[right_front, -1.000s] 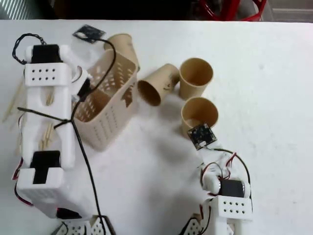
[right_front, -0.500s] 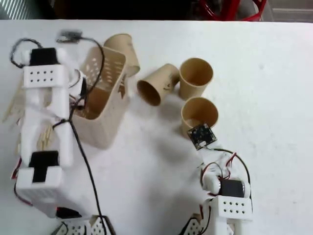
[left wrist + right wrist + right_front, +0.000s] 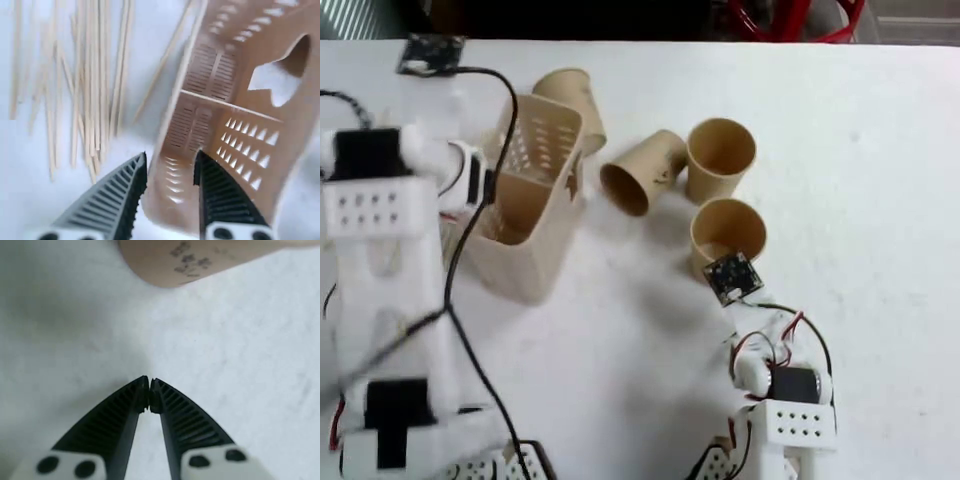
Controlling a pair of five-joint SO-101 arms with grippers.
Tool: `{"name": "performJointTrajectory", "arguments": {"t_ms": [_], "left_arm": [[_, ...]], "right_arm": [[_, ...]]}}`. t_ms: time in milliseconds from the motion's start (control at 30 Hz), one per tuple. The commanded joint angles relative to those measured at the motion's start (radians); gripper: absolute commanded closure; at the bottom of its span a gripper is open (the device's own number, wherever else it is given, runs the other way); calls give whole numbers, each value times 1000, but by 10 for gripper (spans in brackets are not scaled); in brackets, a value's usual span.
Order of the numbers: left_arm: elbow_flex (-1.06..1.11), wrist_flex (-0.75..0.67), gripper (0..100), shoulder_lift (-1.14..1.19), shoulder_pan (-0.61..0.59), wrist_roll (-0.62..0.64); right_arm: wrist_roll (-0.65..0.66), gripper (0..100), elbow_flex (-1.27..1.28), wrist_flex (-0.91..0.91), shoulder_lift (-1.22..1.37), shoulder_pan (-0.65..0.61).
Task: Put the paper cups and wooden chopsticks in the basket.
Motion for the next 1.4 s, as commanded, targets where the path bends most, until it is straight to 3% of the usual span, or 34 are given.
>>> {"name": "performJointTrajectory", "arguments": {"t_ms": [0,100,267,467,700,1000,1367], "left_arm": [[-14,-51,828,-202,-8,-71],[-11,-129,828,-346,-114,-112],[87,-328,828,-386,-427,-180],[348,-717,822,-191,-642,-229],[408,-1103,649,160,-763,-236],[97,-1336,661,610,-901,-233],[-462,-1353,660,1129,-909,-236]], "right_arm": [[-6,980,-6,-18,-8,-5],[-6,980,-6,-18,-8,-5],[-6,980,-6,-18,-8,-5],[-6,980,-6,-18,-8,-5],[-6,980,0,-18,-8,-5],[-6,980,2,-18,-8,-5],[-6,980,2,-18,-8,-5]]}}
